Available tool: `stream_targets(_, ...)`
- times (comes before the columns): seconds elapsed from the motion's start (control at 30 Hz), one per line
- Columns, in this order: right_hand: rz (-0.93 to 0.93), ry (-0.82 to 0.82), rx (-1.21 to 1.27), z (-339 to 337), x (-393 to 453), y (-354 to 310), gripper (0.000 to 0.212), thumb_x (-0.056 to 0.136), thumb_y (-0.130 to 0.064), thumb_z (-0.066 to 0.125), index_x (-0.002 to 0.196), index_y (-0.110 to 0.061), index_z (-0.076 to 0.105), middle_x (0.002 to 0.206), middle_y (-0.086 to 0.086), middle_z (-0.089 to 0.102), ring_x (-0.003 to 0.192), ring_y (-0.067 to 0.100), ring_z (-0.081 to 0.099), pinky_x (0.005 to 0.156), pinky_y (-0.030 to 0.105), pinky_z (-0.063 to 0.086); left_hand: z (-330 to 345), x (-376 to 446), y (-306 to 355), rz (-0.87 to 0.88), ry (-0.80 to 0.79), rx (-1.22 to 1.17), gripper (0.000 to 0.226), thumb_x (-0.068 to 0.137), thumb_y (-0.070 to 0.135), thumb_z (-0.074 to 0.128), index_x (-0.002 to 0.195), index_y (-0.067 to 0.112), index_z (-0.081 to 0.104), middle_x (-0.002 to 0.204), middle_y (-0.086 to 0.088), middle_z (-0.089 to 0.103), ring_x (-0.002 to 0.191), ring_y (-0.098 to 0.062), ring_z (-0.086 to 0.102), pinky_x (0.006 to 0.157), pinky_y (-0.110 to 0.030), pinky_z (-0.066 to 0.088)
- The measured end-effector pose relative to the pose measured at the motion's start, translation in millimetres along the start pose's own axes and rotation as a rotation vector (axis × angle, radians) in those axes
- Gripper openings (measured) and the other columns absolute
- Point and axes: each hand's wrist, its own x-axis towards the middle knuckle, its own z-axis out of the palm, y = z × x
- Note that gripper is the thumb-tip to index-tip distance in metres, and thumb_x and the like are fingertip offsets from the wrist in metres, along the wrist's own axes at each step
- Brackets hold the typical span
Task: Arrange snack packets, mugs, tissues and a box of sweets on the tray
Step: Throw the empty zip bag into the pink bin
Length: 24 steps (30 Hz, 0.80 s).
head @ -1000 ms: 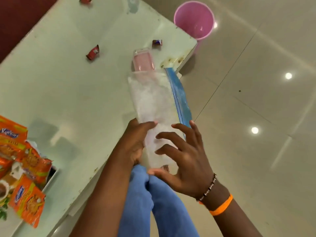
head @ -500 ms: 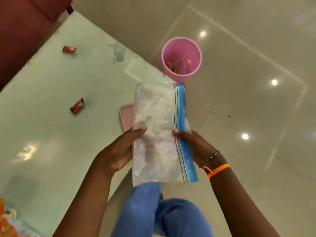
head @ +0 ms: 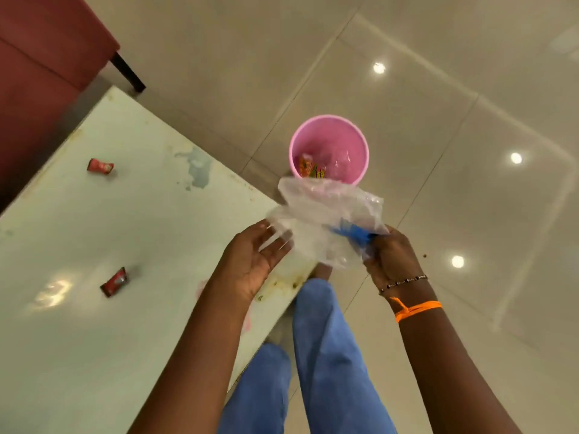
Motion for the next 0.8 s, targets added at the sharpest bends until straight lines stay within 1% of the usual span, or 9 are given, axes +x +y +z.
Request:
stream_targets(0.1, -0.122, 0.150, -0.213, -5, 51, -31, 0.035, 0.074, 0.021, 0.039, 0.079, 0.003, 0.068, 0.068, 0.007, 0.072, 0.065, 0.015, 0.066, 0.053, 0.019, 0.053, 24, 33, 14, 0.083, 0.023, 0.082, 0.018, 0.094, 0.010, 0.041, 0.093, 0.008, 0.059, 0.098, -0.008, 0.060, 0.090, -0.024, 0.062, 0.073, -0.034, 0.052)
stream_targets(0.2, -0.226, 0.164, -0.612, -6, 109, -48, 0.031, 0.077, 0.012, 0.052, 0.104, 0.005, 0.066, 0.119, 0.021, 0.060, 0.109, 0.028, 0.056, 0.085, 0.039, 0.052, 48, 68, 22, 0.118, 0.032, 0.204, 0.022, 0.094, 0.013, 0.040, 0.090, 0.014, 0.061, 0.092, -0.003, 0.064, 0.088, -0.019, 0.064, 0.076, -0.030, 0.052)
stream_targets(0.23, -0.242, 0.131, -0.767, -4, 127, -49, 0.032, 0.078, 0.009, 0.054, 0.107, 0.002, 0.066, 0.126, 0.018, 0.055, 0.116, 0.027, 0.051, 0.095, 0.037, 0.047, 54, 80, 24, 0.123, 0.041, 0.237, 0.022, 0.095, 0.013, 0.040, 0.090, 0.015, 0.062, 0.091, -0.002, 0.064, 0.088, -0.018, 0.064, 0.076, -0.029, 0.052)
stream_targets(0.3, -0.277, 0.043, -0.985, 5, 158, -48, 0.034, 0.077, 0.006, 0.054, 0.110, 0.000, 0.065, 0.132, 0.016, 0.048, 0.122, 0.024, 0.046, 0.097, 0.024, 0.037, 64, 99, 25, 0.130, 0.063, 0.302, 0.022, 0.095, 0.015, 0.040, 0.091, 0.017, 0.062, 0.092, -0.001, 0.065, 0.090, -0.018, 0.064, 0.077, -0.028, 0.051)
stream_targets(0.37, -0.286, -0.021, -1.072, 16, 188, -42, 0.034, 0.076, 0.006, 0.056, 0.109, 0.004, 0.063, 0.132, 0.019, 0.044, 0.122, 0.028, 0.046, 0.096, 0.022, 0.035, 71, 118, 25, 0.133, 0.085, 0.354, 0.022, 0.096, 0.015, 0.040, 0.093, 0.019, 0.061, 0.094, 0.000, 0.065, 0.092, -0.017, 0.064, 0.078, -0.027, 0.051)
stream_targets(0.57, -0.186, -0.132, -1.324, 35, 263, -20, 0.045, 0.072, -0.011, 0.068, 0.112, 0.006, 0.058, 0.128, 0.009, 0.037, 0.098, 0.033, 0.057, 0.092, 0.040, 0.047, 83, 157, 19, 0.116, 0.128, 0.387, 0.021, 0.096, 0.014, 0.038, 0.100, 0.015, 0.059, 0.092, 0.002, 0.064, 0.088, -0.015, 0.062, 0.077, -0.024, 0.048)
stream_targets(0.63, -0.102, -0.250, -1.377, 34, 283, -13, 0.052, 0.075, -0.018, 0.069, 0.119, 0.006, 0.053, 0.125, 0.001, 0.039, 0.115, 0.031, 0.051, 0.104, 0.037, 0.039, 85, 162, 18, 0.110, 0.150, 0.395, 0.021, 0.096, 0.014, 0.038, 0.103, 0.014, 0.058, 0.096, -0.001, 0.063, 0.093, -0.018, 0.061, 0.080, -0.026, 0.048)
stream_targets(0.7, 0.003, -0.377, -1.476, 32, 295, -11, 0.050, 0.080, -0.020, 0.064, 0.124, 0.000, 0.052, 0.143, 0.011, 0.027, 0.134, 0.028, 0.034, 0.115, 0.032, 0.023, 86, 163, 17, 0.102, 0.173, 0.416, 0.023, 0.096, 0.014, 0.039, 0.109, 0.011, 0.058, 0.105, -0.004, 0.061, 0.101, -0.021, 0.059, 0.088, -0.029, 0.045)
stream_targets(0.8, -0.006, -0.363, -1.456, 33, 295, -16, 0.042, 0.083, -0.016, 0.059, 0.125, -0.010, 0.054, 0.151, 0.011, 0.028, 0.141, 0.024, 0.021, 0.118, 0.039, 0.015, 86, 156, 16, 0.107, 0.190, 0.451, 0.024, 0.096, 0.014, 0.040, 0.111, 0.009, 0.058, 0.111, -0.005, 0.059, 0.108, -0.023, 0.057, 0.091, -0.030, 0.043)
